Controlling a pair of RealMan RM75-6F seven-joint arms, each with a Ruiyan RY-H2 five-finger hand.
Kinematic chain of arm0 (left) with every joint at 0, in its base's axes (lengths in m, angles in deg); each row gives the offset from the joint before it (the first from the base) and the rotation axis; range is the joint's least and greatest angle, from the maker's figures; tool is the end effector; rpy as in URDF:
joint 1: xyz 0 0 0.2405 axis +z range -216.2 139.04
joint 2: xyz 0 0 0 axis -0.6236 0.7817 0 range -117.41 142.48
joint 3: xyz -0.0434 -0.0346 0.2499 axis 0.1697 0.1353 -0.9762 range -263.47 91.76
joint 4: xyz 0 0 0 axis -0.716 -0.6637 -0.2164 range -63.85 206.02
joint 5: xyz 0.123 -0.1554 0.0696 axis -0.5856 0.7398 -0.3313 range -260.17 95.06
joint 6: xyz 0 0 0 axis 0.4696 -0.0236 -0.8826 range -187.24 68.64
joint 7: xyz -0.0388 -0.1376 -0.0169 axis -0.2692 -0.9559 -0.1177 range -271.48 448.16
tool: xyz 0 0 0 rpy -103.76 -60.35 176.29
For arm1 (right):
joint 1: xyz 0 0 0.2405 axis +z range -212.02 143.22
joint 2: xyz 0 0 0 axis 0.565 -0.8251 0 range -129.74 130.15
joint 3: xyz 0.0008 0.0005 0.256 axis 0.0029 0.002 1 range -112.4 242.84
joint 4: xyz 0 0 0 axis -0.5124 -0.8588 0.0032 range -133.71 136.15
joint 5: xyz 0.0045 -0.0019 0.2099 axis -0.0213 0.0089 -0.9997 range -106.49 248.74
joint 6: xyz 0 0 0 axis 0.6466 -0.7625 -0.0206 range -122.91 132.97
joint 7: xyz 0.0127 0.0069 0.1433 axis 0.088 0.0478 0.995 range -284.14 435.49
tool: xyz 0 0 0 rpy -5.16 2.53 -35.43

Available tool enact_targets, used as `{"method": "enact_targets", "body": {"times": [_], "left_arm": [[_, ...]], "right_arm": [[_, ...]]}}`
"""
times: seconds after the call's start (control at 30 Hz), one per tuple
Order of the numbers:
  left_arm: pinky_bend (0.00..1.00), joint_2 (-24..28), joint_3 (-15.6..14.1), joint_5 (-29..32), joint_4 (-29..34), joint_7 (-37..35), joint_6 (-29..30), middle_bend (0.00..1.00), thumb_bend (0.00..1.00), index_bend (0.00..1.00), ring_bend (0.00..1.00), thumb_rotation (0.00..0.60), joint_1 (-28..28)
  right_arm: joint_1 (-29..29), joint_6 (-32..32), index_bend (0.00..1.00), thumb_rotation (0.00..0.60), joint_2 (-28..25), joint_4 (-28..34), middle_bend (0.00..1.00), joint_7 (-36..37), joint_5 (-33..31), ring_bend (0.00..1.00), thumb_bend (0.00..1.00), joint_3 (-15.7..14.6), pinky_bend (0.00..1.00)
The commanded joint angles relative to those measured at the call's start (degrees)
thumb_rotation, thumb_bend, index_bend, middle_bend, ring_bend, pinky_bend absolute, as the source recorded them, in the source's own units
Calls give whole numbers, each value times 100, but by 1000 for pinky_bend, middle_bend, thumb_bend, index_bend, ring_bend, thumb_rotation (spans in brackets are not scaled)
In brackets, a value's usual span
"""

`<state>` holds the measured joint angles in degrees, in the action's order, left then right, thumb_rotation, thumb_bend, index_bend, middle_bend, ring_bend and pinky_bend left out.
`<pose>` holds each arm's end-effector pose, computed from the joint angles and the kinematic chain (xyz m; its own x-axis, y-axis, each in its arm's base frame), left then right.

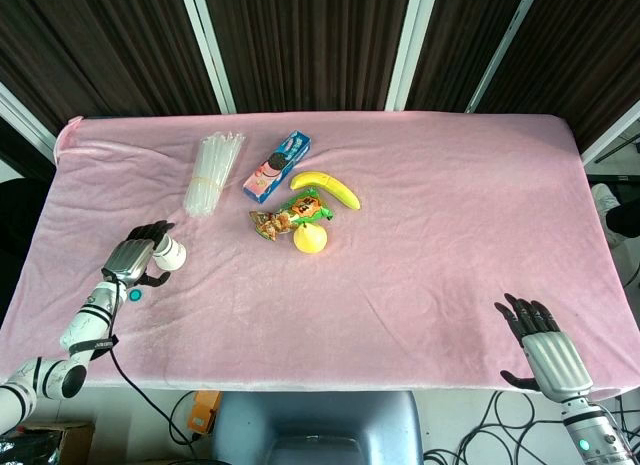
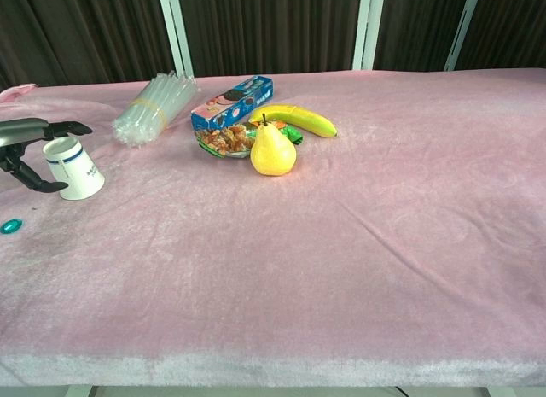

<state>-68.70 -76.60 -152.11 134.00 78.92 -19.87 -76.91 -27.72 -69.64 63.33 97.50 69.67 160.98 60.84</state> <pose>-0.2848 0.3886 0.0550 0.3600 0.3883 0.8483 0.9310 -0.0902 -0.3537 -0.3043 -0.1562 0.1154 0.4605 -0.2847 0.8408 -0.8875 -0.1285 0.4426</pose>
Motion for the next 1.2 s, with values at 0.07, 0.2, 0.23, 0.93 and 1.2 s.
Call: {"method": "enact_targets", "body": {"times": [0.07,0.2,0.23,0.93,1.2], "left_arm": [[47,-1,-12,-21,3,-18,36,7,345,0,0,600,-6],[50,-55,-3,-14,-58,-39,95,20,346,0,0,600,-13],[56,-74,-3,-18,-79,-46,113,31,347,0,0,600,-11],[378,-513,122,222,-688,121,330,344,395,279,305,600,-36],[398,-25,47,75,101,423,933,365,452,301,325,600,255]], "right_arm": [[0,-1,0,600,-3,9,0,4,10,0,252,-4,0],[1,-5,0,600,-10,16,0,13,27,0,253,-8,0],[0,-4,0,600,-13,14,0,8,23,0,253,-9,0],[-29,-1,0,600,-46,58,0,-66,-19,0,253,-22,0],[-9,67,0,600,-41,63,0,-93,-45,0,252,-28,0]]}}
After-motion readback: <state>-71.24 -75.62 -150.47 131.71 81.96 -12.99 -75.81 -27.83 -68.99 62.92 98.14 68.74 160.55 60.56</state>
